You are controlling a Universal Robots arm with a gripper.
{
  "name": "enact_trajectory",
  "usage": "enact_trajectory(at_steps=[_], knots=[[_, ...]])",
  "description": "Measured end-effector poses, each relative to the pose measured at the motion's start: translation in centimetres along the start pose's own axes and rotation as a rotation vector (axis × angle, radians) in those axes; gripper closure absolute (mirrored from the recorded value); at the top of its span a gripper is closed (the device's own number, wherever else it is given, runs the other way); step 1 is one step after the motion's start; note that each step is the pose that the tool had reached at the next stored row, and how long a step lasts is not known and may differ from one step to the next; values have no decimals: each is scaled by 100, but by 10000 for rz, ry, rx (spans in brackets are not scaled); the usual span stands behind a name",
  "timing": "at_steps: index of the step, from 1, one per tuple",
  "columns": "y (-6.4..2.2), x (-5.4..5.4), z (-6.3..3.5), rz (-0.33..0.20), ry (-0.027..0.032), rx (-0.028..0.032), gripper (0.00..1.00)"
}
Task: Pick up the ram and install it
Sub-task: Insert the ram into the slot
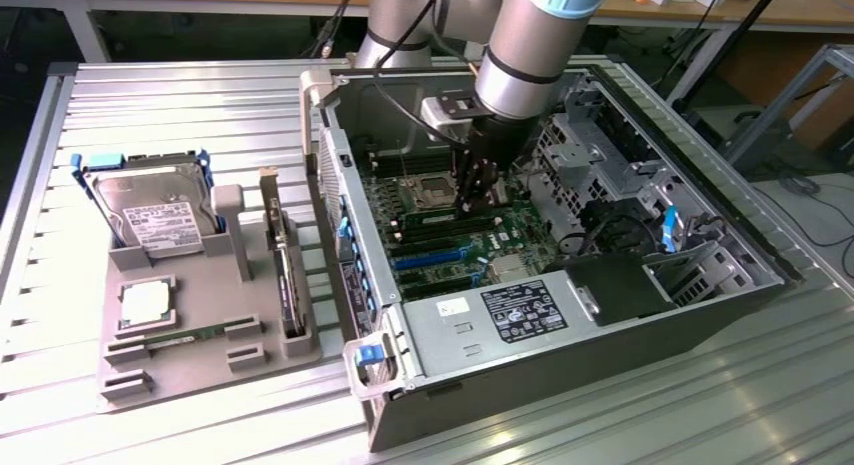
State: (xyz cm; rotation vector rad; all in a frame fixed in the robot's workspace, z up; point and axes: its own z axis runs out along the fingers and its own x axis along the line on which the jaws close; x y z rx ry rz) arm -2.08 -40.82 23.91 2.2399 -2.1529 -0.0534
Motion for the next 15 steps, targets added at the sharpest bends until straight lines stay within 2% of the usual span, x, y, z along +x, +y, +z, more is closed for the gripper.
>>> enact_trajectory(at_steps=[3,13,15], knots=[[-5,3,90,-1,0,0,86],[-17,32,99,-12,0,-3,86],[-15,32,75,-12,-2,-8,86]])
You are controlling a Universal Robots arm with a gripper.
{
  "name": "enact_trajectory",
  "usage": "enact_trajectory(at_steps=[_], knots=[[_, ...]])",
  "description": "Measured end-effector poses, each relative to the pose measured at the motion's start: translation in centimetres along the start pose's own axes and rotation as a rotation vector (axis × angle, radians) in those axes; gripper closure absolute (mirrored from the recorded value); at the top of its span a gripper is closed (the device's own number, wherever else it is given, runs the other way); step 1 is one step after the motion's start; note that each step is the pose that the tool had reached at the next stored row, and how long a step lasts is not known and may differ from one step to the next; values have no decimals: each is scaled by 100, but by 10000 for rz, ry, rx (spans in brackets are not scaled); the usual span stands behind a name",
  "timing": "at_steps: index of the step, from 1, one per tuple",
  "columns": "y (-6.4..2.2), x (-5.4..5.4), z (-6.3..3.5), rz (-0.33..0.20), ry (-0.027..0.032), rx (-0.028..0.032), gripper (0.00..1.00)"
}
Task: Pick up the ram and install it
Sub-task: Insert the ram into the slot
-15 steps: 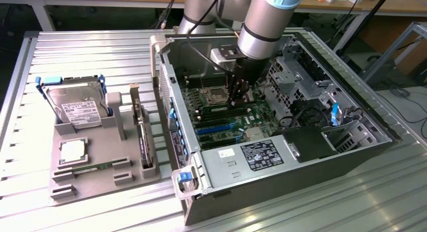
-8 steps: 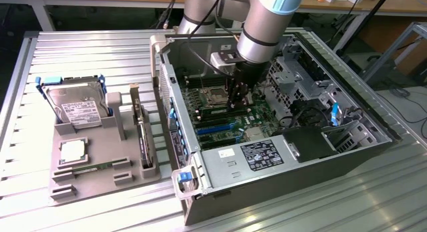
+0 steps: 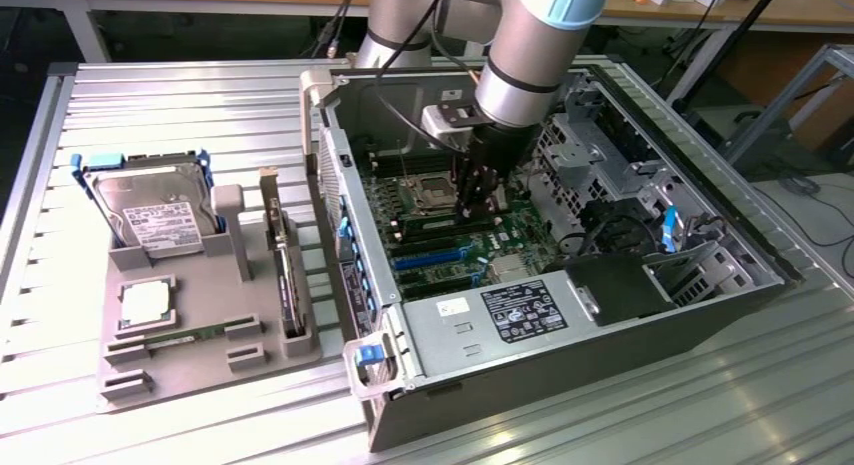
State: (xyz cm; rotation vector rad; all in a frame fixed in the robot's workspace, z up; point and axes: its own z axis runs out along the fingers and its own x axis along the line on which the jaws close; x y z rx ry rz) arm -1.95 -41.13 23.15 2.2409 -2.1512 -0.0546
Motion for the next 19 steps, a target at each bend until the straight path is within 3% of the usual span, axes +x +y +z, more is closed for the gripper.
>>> enact_trajectory(at_steps=[15,17,19], knots=[[-10,-18,23,0,21,3,86],[-41,-18,10,-11,17,-48,86],[-42,-17,9,-54,21,-50,86]])
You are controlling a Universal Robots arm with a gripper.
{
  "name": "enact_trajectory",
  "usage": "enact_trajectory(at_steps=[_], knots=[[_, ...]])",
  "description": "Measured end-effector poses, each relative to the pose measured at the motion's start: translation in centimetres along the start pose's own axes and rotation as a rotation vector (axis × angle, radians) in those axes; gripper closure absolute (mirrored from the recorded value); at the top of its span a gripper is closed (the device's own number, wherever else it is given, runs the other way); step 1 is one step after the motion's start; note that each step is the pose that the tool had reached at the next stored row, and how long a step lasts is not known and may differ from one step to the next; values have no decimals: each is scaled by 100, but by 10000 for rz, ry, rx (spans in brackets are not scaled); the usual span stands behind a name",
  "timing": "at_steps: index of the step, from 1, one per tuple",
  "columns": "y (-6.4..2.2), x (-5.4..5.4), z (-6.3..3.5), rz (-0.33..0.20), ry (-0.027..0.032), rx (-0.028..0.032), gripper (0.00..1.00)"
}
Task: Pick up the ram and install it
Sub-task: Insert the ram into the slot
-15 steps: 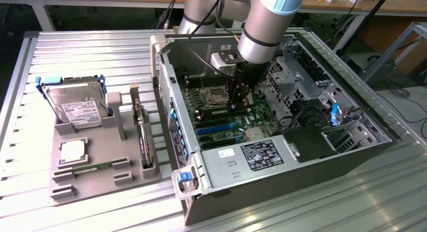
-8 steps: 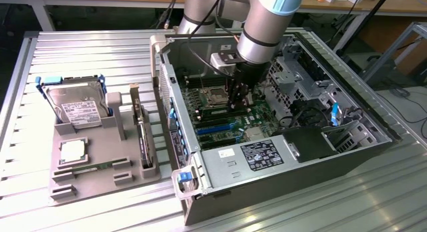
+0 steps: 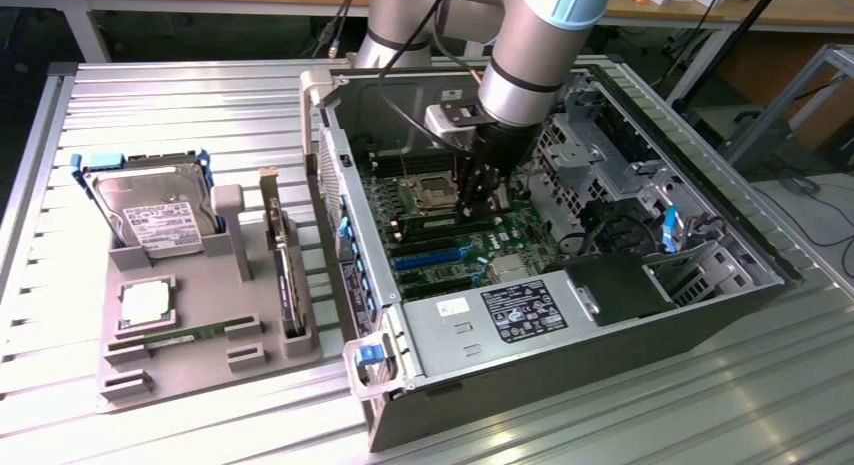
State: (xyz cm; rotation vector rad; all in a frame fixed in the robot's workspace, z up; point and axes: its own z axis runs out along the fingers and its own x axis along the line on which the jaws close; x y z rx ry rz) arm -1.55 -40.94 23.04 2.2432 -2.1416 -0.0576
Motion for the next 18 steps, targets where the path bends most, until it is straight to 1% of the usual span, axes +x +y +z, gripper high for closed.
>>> enact_trajectory(at_steps=[10,13,16,17,18], knots=[[0,0,0,-68,4,0,86],[-2,0,37,-69,5,1,86],[-2,0,38,-87,7,-1,86],[-3,0,37,-121,7,-3,86],[-8,0,24,-148,8,-34,86]])
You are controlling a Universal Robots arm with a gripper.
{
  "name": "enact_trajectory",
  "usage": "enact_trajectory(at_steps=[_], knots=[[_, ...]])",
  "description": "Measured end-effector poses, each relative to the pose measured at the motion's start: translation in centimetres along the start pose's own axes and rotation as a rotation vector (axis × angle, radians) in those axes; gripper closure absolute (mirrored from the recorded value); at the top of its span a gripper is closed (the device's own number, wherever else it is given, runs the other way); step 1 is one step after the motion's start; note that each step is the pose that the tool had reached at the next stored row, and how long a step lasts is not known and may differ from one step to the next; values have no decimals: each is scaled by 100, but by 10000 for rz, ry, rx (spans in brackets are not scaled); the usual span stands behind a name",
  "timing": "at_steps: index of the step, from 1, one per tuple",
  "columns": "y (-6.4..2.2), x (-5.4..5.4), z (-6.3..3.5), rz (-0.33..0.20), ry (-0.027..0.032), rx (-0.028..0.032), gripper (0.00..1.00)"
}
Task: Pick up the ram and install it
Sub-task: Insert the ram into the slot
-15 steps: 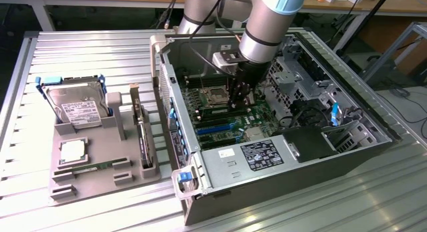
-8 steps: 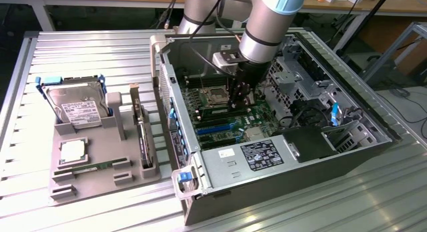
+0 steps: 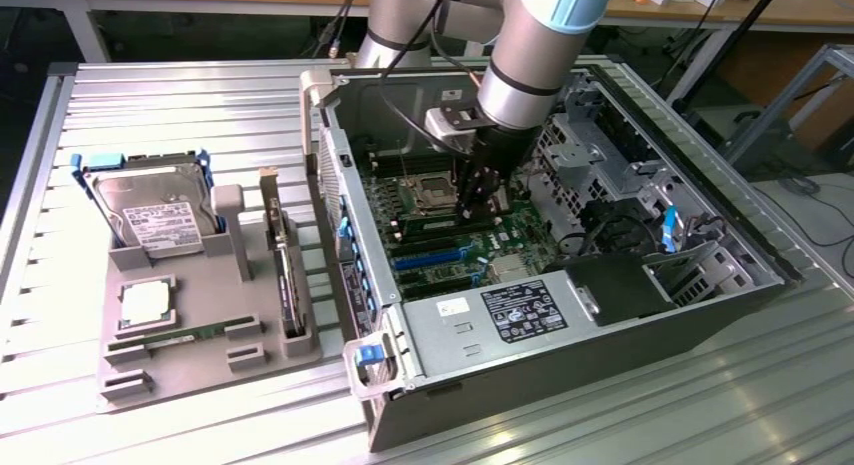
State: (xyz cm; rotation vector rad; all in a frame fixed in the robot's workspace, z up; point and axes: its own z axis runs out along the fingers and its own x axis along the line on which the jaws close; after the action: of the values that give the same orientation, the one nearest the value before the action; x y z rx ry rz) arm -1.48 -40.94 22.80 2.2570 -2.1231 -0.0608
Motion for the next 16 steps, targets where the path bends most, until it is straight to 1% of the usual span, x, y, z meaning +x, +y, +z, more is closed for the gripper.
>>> enact_trajectory(at_steps=[2,6,7,8,10,12,13,14,15,16], knots=[[-2,0,-27,-2,-4,-60,86],[-2,0,-28,-12,-3,-66,86],[-3,0,-28,-13,-2,-59,86],[-3,0,-27,-13,-1,-25,86],[-2,1,-26,-15,7,83,86],[-3,1,-25,-17,8,97,86],[-2,0,-22,-16,11,128,86],[-2,1,-16,-14,15,171,86],[-4,1,-1,-22,21,239,86],[-4,2,1,-26,24,235,86]])
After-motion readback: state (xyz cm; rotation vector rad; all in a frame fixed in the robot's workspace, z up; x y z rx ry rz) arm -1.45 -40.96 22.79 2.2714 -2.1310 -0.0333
